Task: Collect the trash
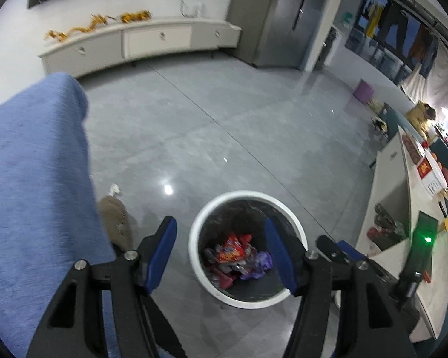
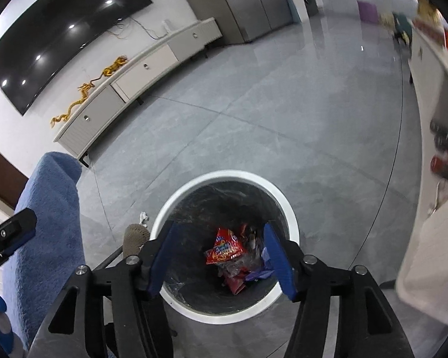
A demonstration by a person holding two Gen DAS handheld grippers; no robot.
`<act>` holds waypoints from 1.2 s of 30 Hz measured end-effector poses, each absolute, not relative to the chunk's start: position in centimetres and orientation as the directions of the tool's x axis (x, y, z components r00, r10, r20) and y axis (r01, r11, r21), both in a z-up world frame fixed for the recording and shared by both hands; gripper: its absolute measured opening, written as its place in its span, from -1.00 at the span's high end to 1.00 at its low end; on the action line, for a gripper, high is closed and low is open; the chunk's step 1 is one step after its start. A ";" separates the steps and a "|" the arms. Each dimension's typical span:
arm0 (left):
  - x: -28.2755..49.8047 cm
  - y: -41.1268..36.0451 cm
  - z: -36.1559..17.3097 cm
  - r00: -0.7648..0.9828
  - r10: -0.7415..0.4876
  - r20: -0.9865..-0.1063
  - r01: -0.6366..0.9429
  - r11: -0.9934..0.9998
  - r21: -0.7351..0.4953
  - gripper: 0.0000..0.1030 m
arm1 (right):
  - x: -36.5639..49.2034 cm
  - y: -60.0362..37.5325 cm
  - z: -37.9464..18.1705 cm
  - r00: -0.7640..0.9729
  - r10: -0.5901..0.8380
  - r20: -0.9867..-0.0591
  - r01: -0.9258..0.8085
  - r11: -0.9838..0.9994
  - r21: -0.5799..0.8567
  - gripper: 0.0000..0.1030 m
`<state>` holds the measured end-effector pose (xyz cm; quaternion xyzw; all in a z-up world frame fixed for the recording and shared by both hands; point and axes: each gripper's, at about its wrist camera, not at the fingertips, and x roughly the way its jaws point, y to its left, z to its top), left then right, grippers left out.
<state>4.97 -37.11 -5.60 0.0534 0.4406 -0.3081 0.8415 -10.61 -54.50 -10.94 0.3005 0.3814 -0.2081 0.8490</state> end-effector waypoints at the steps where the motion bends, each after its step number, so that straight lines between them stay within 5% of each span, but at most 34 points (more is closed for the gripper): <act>1: 4.8 -36.4 -5.0 0.450 -0.465 -0.762 0.556 0.814 -0.168 -0.16 | -10.5 -54.1 -10.3 0.626 -0.136 -0.768 0.576 0.744 0.338 -0.18; 21: 0.6 -16.0 2.6 0.810 -0.230 -0.539 0.230 0.971 -0.069 -0.19 | -8.2 -38.0 0.1 0.753 -0.203 -0.626 0.329 0.940 0.090 -0.94; 36: -3.1 -8.3 3.8 0.870 -0.122 -0.478 0.117 0.992 -0.042 -0.22 | -9.6 -30.8 3.2 0.831 -0.199 -0.519 0.214 0.976 -0.031 -1.00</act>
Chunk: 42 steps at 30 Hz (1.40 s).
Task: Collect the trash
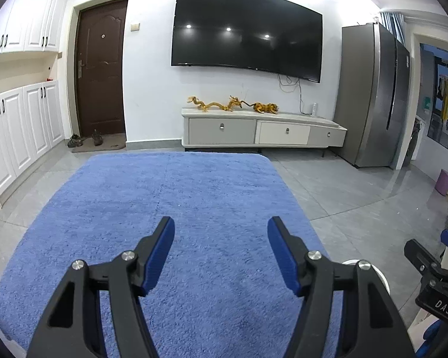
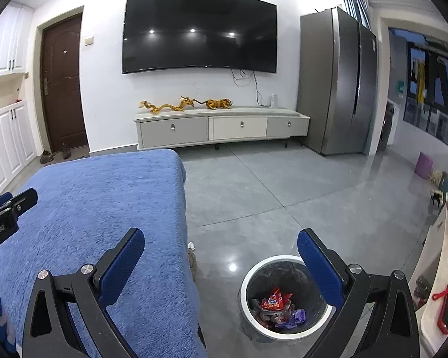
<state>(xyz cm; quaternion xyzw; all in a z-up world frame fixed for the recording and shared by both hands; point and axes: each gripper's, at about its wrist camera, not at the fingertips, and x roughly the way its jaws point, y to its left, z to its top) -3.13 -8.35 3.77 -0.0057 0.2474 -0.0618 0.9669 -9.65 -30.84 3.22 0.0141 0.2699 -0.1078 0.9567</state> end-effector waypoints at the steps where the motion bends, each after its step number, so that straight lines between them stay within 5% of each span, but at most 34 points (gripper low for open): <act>1: -3.4 -8.5 3.8 0.872 -0.121 -0.475 0.119 0.992 -0.035 -0.22 | -9.9 -30.5 3.4 0.834 -0.202 -0.513 0.212 0.976 -0.040 -1.00; 15: -4.0 -11.1 4.5 0.902 -0.106 -0.419 0.124 0.992 0.017 -0.57 | -10.5 -30.9 3.7 0.861 -0.242 -0.447 0.236 0.969 -0.068 -1.00; 42: -2.0 -9.8 3.1 0.897 -0.102 -0.431 0.123 0.992 0.020 -0.66 | -8.6 -30.2 2.1 0.845 -0.228 -0.484 0.224 0.972 -0.067 -1.00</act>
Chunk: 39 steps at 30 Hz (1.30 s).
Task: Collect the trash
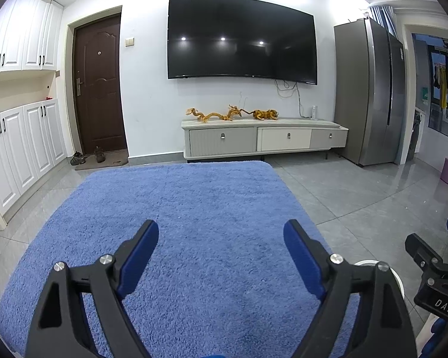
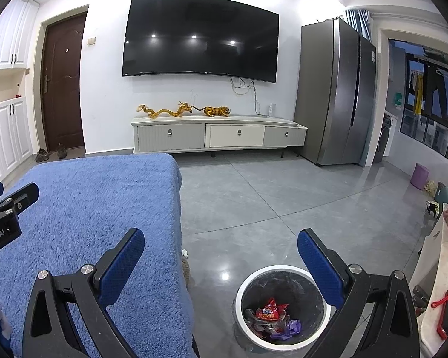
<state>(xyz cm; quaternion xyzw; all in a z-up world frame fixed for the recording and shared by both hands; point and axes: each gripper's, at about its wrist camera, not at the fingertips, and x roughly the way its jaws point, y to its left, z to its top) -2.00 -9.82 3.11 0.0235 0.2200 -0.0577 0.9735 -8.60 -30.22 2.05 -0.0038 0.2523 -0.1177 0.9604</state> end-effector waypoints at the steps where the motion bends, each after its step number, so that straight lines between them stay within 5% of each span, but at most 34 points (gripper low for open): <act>1: -2.0 -9.7 3.1 0.896 -0.102 -0.432 0.123 0.992 0.019 -0.66 | -8.6 -30.2 2.0 0.844 -0.227 -0.486 0.223 0.973 -0.067 -1.00; 39: -2.5 -9.4 2.6 0.890 -0.116 -0.442 0.142 0.989 0.027 -0.67 | -8.6 -30.2 1.7 0.833 -0.236 -0.500 0.235 0.970 -0.066 -1.00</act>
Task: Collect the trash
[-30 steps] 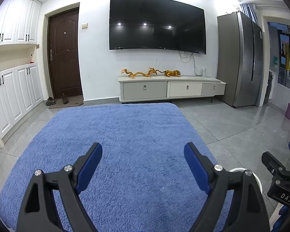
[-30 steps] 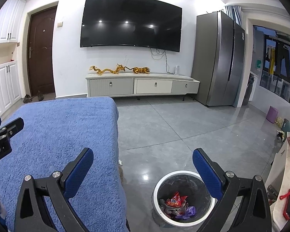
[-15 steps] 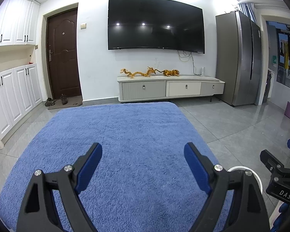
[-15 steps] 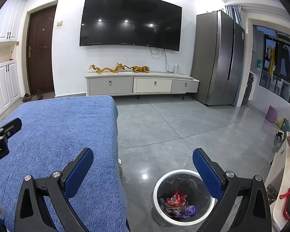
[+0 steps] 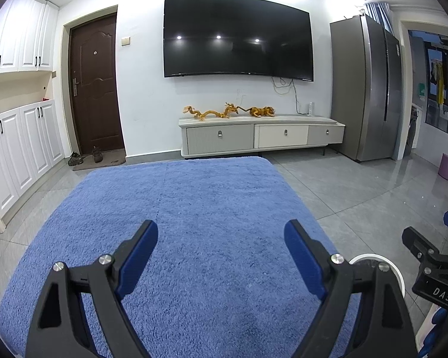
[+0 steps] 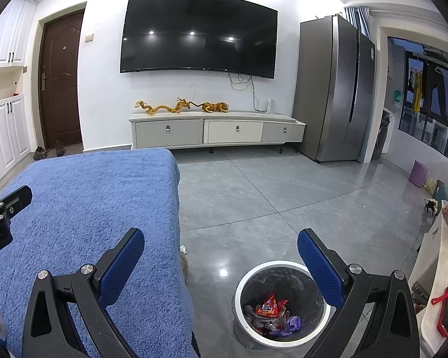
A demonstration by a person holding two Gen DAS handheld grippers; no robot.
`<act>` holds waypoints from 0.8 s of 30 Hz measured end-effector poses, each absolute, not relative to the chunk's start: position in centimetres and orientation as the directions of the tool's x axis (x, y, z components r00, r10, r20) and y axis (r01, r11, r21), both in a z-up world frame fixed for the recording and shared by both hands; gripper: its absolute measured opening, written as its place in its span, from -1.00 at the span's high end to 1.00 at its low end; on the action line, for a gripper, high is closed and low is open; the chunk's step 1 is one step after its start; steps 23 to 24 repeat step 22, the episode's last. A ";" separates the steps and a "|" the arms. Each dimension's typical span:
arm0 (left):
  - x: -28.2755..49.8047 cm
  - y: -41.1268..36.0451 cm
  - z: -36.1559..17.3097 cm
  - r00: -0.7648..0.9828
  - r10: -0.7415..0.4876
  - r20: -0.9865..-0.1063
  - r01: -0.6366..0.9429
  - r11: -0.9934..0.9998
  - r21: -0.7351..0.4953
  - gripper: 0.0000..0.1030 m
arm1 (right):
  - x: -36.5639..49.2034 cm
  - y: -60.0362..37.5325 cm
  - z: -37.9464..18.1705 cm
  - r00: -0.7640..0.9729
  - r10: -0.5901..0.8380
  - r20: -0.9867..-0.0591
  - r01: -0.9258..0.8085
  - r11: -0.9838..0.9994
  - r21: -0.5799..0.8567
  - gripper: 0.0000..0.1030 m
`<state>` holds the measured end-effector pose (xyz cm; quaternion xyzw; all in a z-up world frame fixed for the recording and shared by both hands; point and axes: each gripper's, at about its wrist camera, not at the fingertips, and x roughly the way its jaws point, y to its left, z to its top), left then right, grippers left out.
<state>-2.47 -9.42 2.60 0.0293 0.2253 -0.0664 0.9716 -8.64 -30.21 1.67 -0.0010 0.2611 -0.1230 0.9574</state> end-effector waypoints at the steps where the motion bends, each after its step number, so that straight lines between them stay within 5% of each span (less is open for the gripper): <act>1: -2.4 -9.4 2.6 0.888 -0.116 -0.444 0.142 0.990 0.025 -0.67 | -8.7 -30.2 1.7 0.833 -0.236 -0.500 0.236 0.970 -0.065 -1.00; 24: -2.2 -9.1 2.3 0.879 -0.130 -0.458 0.150 0.989 0.007 -0.67 | -9.1 -30.3 1.9 0.833 -0.246 -0.495 0.250 0.966 -0.060 -1.00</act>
